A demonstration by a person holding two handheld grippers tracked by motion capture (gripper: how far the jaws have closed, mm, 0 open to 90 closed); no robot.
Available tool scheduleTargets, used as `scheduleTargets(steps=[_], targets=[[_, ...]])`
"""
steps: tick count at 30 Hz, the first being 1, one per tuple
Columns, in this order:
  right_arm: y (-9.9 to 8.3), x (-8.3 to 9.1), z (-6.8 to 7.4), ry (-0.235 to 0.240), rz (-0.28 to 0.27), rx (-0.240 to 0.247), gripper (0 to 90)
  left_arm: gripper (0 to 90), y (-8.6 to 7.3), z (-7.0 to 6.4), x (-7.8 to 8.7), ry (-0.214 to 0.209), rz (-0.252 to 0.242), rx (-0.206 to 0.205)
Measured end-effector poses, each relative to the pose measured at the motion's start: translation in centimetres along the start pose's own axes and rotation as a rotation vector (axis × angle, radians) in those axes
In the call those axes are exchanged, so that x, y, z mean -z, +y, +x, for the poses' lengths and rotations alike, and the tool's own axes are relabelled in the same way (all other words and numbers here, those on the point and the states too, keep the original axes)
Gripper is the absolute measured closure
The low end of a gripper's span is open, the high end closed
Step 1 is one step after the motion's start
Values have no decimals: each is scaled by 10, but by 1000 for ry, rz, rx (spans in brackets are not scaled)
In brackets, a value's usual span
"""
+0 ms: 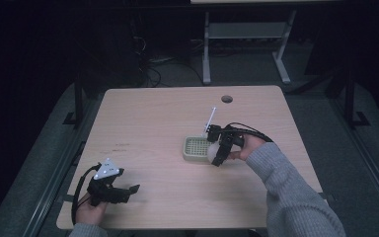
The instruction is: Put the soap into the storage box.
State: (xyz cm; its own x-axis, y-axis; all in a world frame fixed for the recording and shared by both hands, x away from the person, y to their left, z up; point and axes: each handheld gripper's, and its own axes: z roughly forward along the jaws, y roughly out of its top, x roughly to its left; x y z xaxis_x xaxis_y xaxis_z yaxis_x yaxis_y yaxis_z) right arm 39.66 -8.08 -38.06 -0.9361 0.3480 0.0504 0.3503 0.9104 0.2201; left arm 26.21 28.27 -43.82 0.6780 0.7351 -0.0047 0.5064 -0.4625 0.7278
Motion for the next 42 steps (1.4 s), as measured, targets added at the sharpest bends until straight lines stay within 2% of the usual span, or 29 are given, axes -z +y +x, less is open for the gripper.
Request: scheduleTargets(steps=[14, 31, 36, 42], targets=[[12, 3, -8, -6, -2, 7, 232, 153, 0, 0, 0, -1, 0, 0], [27, -2, -17, -11, 10, 13, 232, 152, -1, 0, 1, -1, 1, -4], [31, -2, -20, -9, -3, 8, 231, 153, -1, 1, 1, -1, 0, 1], [34, -9, -24, -17, 2, 10, 231, 153, -1, 1, 0, -2, 2, -1]])
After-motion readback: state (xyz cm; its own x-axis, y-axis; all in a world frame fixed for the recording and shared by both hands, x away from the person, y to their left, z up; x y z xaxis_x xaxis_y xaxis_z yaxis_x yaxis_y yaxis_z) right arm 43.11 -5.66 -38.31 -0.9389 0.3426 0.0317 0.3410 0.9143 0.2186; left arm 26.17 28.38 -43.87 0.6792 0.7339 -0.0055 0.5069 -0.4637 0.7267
